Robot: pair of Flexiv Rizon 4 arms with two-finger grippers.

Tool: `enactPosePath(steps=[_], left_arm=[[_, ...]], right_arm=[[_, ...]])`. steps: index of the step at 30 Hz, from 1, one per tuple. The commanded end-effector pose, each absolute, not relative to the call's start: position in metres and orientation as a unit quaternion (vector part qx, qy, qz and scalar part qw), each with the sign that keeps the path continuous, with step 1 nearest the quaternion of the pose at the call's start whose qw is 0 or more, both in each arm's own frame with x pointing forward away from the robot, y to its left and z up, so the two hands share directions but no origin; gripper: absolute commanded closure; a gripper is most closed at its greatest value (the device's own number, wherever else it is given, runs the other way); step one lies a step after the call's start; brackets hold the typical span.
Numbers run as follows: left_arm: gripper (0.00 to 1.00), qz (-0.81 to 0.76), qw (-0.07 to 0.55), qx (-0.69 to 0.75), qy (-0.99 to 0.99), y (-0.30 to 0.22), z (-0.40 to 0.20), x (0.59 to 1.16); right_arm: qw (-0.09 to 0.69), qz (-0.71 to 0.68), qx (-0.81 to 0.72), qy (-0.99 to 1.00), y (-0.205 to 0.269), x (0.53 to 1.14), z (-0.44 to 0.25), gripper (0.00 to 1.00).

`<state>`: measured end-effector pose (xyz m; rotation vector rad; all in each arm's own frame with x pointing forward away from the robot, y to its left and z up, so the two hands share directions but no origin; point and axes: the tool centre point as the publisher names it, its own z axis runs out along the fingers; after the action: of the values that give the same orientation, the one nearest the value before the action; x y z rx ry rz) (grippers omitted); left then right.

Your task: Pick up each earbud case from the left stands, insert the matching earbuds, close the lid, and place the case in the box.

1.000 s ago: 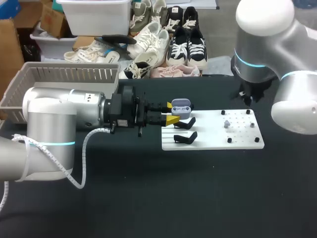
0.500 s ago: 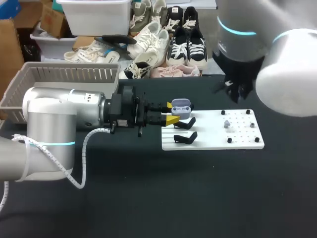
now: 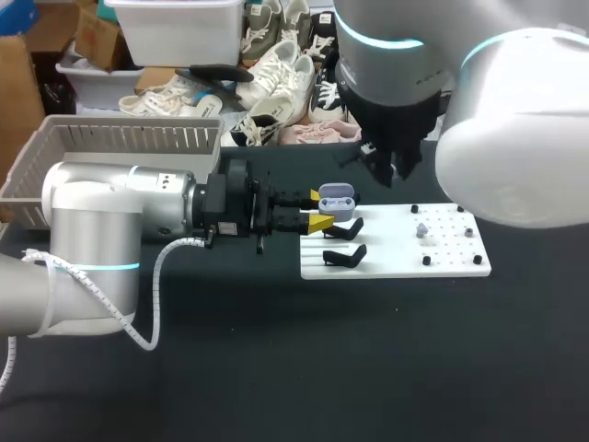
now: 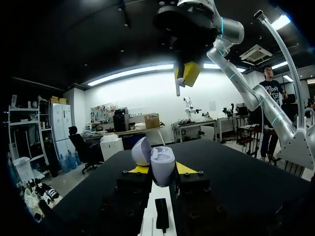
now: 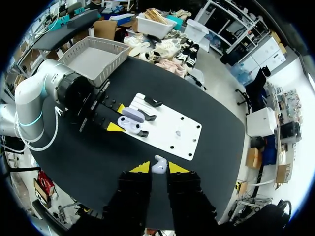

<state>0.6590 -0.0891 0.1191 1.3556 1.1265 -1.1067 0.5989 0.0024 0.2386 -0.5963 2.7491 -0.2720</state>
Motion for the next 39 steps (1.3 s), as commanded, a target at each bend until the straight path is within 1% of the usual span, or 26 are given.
enactPosePath(steps=[1, 8, 11, 14, 16, 19, 25, 39], left_arm=[[1.00, -0.457, 0.507, 0.561, 0.467, -0.090, 0.119, 0.659], [1.00, -0.457, 0.507, 0.561, 0.467, -0.090, 0.119, 0.659], [1.00, -0.457, 0.507, 0.561, 0.467, -0.090, 0.119, 0.659], [1.00, -0.457, 0.507, 0.561, 0.467, -0.090, 0.119, 0.659], [1.00, -0.457, 0.507, 0.561, 0.467, -0.090, 0.119, 0.659], [1.00, -0.457, 0.507, 0.561, 0.467, -0.090, 0.119, 0.659], [1.00, -0.457, 0.507, 0.561, 0.467, -0.090, 0.119, 0.659], [1.00, -0.457, 0.507, 0.561, 0.467, -0.090, 0.119, 0.659]], right_arm=[[0.166, -0.093, -0.207, 0.960, -0.001, 0.595, 0.237, 1.00], [0.166, -0.093, -0.207, 0.960, -0.001, 0.595, 0.237, 1.00], [0.151, -0.130, -0.145, 0.969, 0.009, 0.605, 0.236, 1.00], [0.124, -0.154, -0.031, 0.980, 0.013, 0.615, 0.237, 1.00], [0.089, -0.136, 0.036, 0.986, 0.013, 0.618, 0.234, 1.00], [0.075, -0.129, 0.070, 0.986, 0.017, 0.616, 0.232, 1.00], [0.060, -0.124, 0.090, 0.986, 0.021, 0.609, 0.226, 1.00], [0.060, -0.122, 0.088, 0.987, 0.021, 0.607, 0.225, 1.00]])
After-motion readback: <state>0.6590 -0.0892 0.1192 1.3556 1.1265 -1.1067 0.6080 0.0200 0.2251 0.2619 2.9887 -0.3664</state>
